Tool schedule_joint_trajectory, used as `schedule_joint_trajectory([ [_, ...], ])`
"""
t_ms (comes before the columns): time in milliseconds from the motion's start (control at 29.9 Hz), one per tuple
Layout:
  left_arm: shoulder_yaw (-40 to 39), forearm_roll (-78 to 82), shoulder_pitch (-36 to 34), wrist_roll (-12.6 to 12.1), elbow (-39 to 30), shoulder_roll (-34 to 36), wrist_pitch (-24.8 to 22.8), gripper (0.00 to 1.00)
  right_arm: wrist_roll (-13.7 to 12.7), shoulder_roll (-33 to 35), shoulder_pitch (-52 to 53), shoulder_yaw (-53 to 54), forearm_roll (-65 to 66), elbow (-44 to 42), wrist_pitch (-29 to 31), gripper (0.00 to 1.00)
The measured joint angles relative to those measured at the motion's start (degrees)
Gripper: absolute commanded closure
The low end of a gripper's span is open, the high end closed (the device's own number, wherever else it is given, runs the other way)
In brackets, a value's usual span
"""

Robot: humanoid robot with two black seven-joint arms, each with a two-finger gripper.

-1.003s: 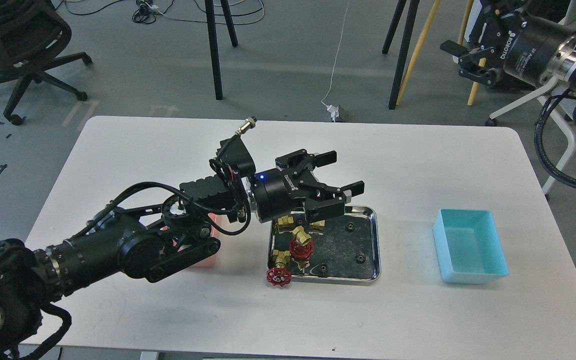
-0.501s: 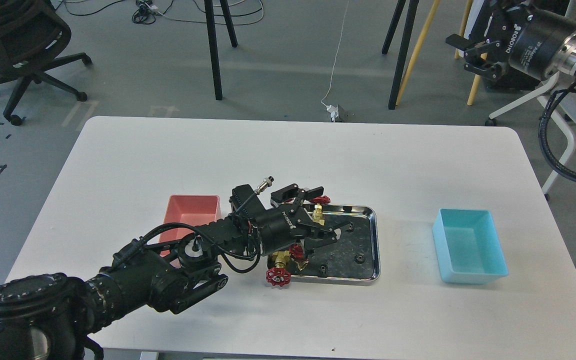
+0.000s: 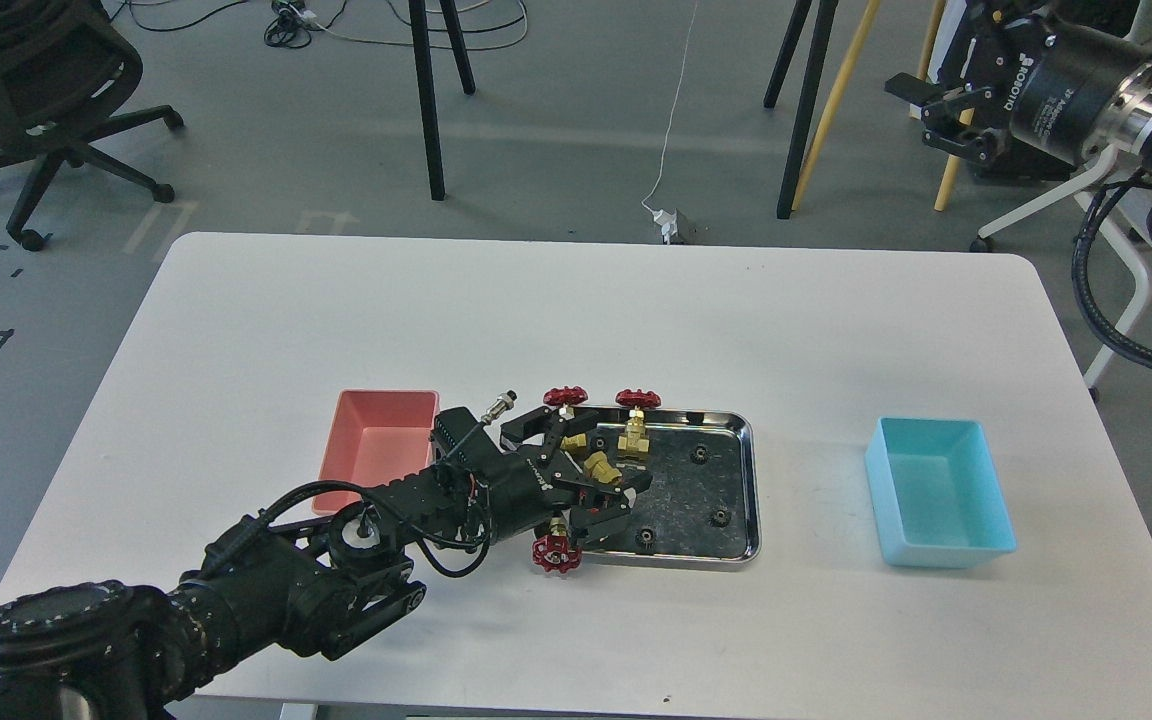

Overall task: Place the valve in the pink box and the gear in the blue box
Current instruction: 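Close the left gripper on the brass valve with red handwheel, then carry the valve with the left gripper over the pink box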

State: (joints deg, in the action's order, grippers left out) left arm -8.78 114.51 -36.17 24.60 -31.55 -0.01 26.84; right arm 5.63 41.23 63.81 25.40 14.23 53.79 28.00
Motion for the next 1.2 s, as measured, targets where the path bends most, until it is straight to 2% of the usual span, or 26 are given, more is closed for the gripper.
schedule_joint_trajectory([
  [100, 0.0, 0.0, 0.3, 0.0, 0.2, 0.0, 0.1, 0.04, 0.1, -0.1, -0.1, -0.1, 0.0, 0.0, 0.0, 0.00],
  [334, 0.0, 0.0, 1.0, 0.1, 0.6, 0.0, 1.1, 0.20, 0.1, -0.1, -0.2, -0.2, 1.1, 0.0, 0.0, 0.00],
  [501, 0.0, 0.0, 1.1, -0.2, 0.6, 0.0, 1.2, 0.27, 0.2, -0.2, -0.3, -0.2, 1.2, -0.3, 0.0, 0.00],
  [702, 0.0, 0.0, 1.1, -0.3, 0.6, 0.0, 1.2, 0.49, 0.2, -0.2, -0.4, -0.2, 1.2, -0.8, 0.0, 0.00],
  [903, 0.0, 0.0, 1.4, -0.3, 0.6, 0.0, 1.2, 0.64, 0.2, -0.2, -0.5, -0.3, 1.3, -1.3, 0.0, 0.00],
  [1003, 0.2, 0.0, 1.6, -0.4, 0.6, 0.0, 1.2, 0.70, 0.2, -0.2, -0.5, -0.3, 1.8, -1.6, 0.0, 0.00],
  [1203, 1.4, -0.4, 1.6, -0.3, 0.0, 0.0, 1.2, 0.71, 0.3, -0.3, -0.7, -0.3, 2.4, -2.3, 0.0, 0.00],
])
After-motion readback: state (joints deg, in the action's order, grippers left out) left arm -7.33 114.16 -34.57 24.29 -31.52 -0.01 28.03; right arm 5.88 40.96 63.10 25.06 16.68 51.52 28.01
